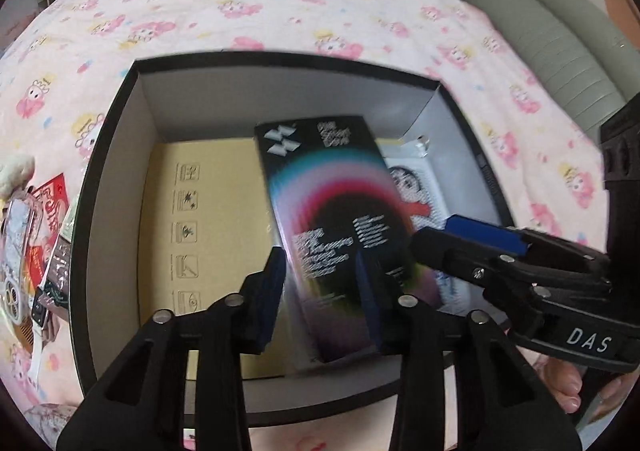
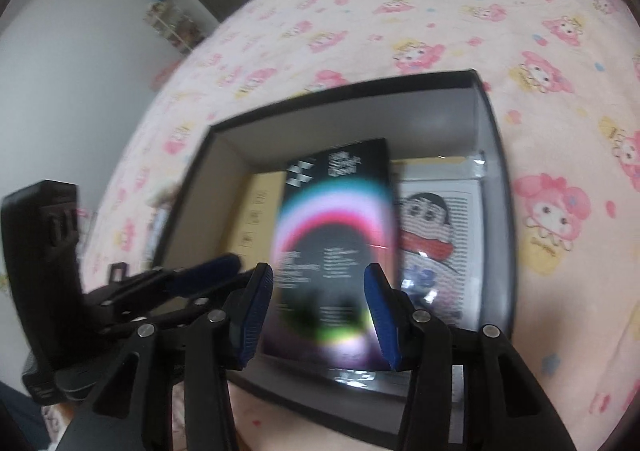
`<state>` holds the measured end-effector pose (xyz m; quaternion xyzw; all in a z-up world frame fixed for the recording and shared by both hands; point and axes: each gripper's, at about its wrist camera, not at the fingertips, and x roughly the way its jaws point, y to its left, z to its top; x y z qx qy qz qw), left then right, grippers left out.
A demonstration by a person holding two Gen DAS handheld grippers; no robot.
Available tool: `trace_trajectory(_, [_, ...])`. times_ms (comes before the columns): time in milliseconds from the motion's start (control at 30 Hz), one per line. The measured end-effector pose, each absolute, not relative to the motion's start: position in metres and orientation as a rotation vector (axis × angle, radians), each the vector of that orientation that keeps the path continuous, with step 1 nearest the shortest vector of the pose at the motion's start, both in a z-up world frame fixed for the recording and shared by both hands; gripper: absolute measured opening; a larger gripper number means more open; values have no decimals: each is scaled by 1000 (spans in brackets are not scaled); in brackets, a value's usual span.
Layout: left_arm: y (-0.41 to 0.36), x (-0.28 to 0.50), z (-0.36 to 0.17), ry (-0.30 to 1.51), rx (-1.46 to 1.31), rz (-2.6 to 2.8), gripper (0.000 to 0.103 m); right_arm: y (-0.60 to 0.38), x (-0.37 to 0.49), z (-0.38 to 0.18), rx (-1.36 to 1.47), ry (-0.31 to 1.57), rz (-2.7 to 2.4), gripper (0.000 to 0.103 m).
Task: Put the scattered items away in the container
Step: 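Carry the Smart Devil box over the black box, then lower the Smart Devil box into the black box beside the kit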
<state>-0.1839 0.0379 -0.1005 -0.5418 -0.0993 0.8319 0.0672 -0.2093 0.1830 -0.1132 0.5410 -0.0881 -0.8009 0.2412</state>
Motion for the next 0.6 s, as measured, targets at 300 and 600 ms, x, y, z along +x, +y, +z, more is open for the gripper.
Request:
trace_trajectory(300, [23,-188,-126,-234,-1827,2486,51,166,-205,-131,1590,19,-2281,47])
trace_trajectory(600, [0,-174,-121,-306,-1789,2466,51,178,-222,-150,1723,-230,-2082,53])
